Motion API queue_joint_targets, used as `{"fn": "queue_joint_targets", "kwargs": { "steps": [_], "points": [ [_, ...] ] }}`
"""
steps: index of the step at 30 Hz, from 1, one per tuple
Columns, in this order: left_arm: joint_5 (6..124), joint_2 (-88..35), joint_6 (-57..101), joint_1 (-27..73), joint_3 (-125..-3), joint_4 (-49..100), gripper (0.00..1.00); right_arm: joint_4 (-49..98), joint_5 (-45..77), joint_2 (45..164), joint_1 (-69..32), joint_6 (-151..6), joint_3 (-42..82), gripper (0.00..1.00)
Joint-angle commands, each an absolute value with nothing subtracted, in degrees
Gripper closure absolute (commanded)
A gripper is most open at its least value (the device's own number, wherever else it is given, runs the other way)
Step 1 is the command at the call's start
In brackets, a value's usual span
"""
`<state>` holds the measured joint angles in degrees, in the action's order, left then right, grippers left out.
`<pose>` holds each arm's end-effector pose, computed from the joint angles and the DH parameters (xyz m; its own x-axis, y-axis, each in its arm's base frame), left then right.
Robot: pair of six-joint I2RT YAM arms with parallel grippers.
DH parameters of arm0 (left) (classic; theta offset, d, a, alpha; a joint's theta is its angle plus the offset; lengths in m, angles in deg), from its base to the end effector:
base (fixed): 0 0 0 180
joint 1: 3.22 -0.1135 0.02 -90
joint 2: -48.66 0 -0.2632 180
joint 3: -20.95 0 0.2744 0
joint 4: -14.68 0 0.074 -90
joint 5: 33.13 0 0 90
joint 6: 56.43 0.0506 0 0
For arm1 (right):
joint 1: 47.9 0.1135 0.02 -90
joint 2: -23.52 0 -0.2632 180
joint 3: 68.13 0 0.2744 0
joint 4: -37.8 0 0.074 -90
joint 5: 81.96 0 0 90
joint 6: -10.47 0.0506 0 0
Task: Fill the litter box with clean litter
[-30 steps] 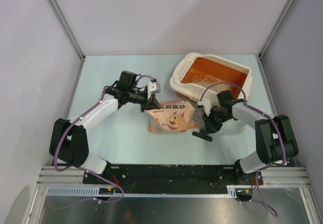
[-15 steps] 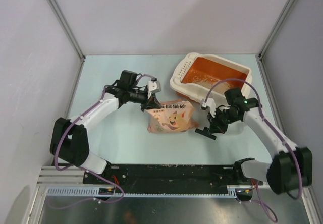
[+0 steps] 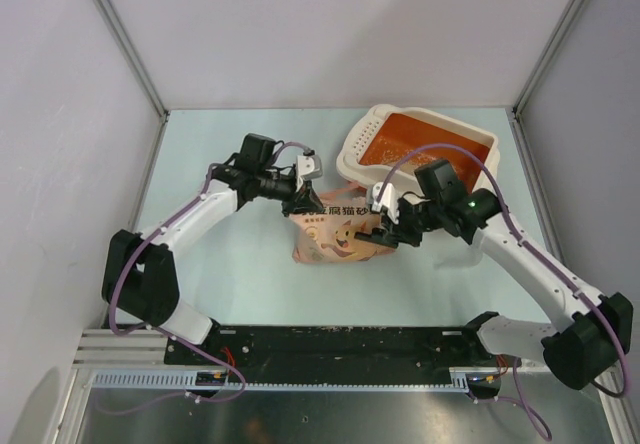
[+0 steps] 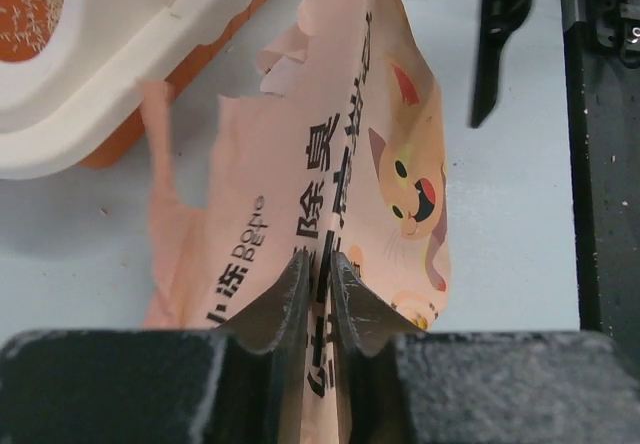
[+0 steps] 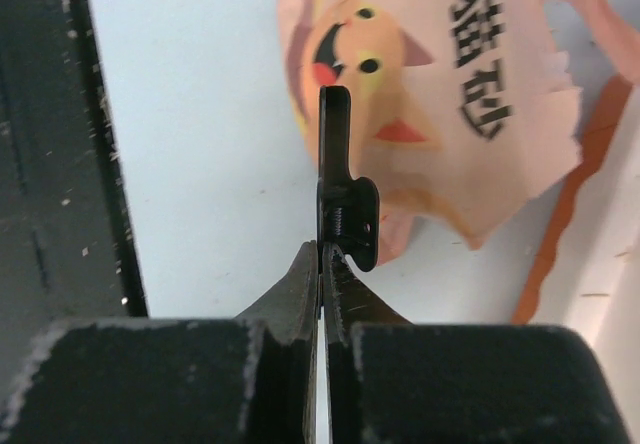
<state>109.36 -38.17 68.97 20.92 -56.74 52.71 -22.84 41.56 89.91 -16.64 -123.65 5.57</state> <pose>0.3008 -0.1788 0.2558 -0.1162 0.4386 -0.8911 0.9918 0.0994 -0.0804 0.2045 0.1568 0.2964 0.0052 -0.6758 -0.7371 -0.9903 0.0990 -0.0978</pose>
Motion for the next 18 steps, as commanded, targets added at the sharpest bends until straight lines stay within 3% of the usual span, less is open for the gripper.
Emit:
{"fn": "queue_joint_targets", "kwargs": {
  "steps": [1, 18],
  "points": [
    [109.7, -38.6, 68.7, 22.3, -60.1, 51.3, 0.80, -14.5, 38.5, 91.8, -16.9, -121.7, 9.0, 1.00],
    [105.5, -36.0, 84.5, 29.8, -59.5, 51.1, 0.59, -10.2, 36.6, 96.7, -19.2, -118.3, 11.6, 1.00]
  ]
}}
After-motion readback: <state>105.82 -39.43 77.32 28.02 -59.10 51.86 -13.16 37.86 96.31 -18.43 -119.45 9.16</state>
